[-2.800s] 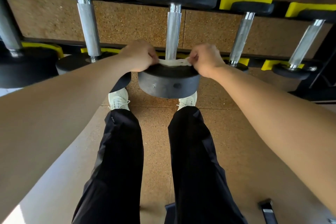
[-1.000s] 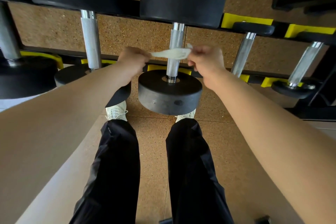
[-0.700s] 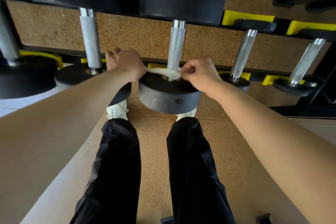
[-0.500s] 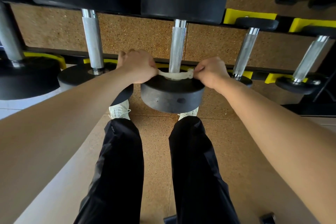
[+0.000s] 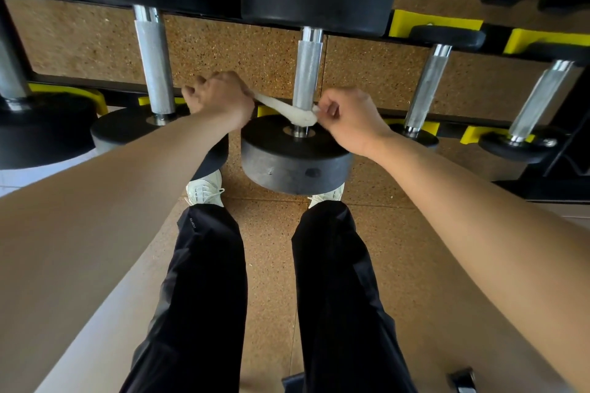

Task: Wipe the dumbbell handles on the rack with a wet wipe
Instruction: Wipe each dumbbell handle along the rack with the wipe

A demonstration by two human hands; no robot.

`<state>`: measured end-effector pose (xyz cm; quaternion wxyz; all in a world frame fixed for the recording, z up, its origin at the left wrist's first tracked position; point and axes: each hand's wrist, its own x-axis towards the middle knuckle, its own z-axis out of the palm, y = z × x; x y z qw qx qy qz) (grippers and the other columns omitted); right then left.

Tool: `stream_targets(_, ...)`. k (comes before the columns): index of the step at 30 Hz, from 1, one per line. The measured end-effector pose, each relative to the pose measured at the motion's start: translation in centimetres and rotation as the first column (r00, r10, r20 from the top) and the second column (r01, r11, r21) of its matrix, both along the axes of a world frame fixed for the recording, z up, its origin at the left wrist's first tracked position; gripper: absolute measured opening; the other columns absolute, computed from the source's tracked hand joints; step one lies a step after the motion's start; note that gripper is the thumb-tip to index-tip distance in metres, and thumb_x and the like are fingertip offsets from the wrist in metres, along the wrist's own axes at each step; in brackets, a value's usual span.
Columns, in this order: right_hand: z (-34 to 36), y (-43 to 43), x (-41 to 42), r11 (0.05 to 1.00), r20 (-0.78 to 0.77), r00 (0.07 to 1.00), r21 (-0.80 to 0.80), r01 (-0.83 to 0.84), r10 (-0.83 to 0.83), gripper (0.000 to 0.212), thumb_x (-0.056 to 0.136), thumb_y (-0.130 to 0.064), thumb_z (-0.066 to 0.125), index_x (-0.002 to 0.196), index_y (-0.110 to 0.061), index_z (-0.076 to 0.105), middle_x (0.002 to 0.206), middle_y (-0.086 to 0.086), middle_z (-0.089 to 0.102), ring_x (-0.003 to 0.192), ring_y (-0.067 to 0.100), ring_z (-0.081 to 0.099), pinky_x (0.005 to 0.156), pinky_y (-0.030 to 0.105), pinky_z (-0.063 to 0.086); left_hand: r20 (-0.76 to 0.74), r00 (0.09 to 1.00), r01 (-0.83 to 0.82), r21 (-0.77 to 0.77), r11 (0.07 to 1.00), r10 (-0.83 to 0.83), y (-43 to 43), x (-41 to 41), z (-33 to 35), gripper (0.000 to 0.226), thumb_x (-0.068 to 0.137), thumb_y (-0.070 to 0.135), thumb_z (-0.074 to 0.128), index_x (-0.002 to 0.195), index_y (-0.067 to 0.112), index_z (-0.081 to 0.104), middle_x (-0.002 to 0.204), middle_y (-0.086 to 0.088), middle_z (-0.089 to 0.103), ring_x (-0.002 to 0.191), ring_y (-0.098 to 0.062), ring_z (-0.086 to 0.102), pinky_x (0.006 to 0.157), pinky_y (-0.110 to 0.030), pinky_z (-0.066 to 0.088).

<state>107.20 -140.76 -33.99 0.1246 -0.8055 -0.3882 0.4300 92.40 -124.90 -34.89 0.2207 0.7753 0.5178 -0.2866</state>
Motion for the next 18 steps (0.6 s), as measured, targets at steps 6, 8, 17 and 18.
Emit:
stream_targets(6, -0.2, 0.3, 1.6, 0.899, 0.176, 0.882, 0.072, 0.431, -0.437, 0.010, 0.098, -0.025, 0.061, 0.095, -0.015, 0.062, 0.095, -0.003, 0.061, 0.076, 0.002, 0.053, 0.062, 0.012, 0.044, 0.351, 0.936, -0.008, -0.016, 1.000, 0.013, -0.9, 1.3, 1.2, 0.023, 0.099, 0.035, 0.048, 0.110, 0.023, 0.065, 0.118, 0.000, 0.057, 0.122, -0.027, 0.042, 0.105, -0.045, 0.029)
stream_targets(8, 0.5, 1.6, 0.6, 0.860, 0.053, 0.860, 0.099, 0.501, -0.507, 0.012, 0.097, -0.025, 0.063, 0.093, -0.014, 0.063, 0.089, -0.008, 0.062, 0.074, -0.001, 0.055, 0.062, 0.009, 0.047, 0.330, 0.885, -0.313, -0.102, 0.944, 0.329, -0.2, 1.9, 0.9, 0.026, 0.098, 0.038, 0.046, 0.113, 0.024, 0.063, 0.118, 0.001, 0.060, 0.122, -0.027, 0.048, 0.107, -0.046, 0.037)
stream_targets(17, 2.5, 5.2, 2.9, 0.147, -0.278, 0.063, -0.290, 0.946, -0.959, 0.008, 0.096, -0.017, 0.063, 0.091, -0.020, 0.069, 0.086, -0.005, 0.068, 0.076, 0.008, 0.060, 0.075, 0.023, 0.054, 0.254, 0.311, -0.597, -0.698, 0.396, 0.916, 0.0, 5.8, 3.5, 0.004, 0.098, 0.023, 0.063, 0.100, 0.021, 0.060, 0.099, 0.001, 0.065, 0.093, -0.011, 0.064, 0.082, -0.028, 0.053)
stream_targets(18, 2.7, 5.5, 2.8, 0.161, -0.308, 0.051, -0.343, 0.925, -0.950, 0.004, 0.093, -0.018, 0.067, 0.094, -0.018, 0.071, 0.087, -0.004, 0.069, 0.075, 0.009, 0.060, 0.074, 0.025, 0.055, 0.211, 0.250, -0.629, -0.707, 0.324, 0.945, 0.4, 5.8, 3.2, 0.005, 0.098, 0.022, 0.062, 0.102, 0.019, 0.063, 0.100, 0.001, 0.065, 0.094, -0.011, 0.064, 0.080, -0.027, 0.054)
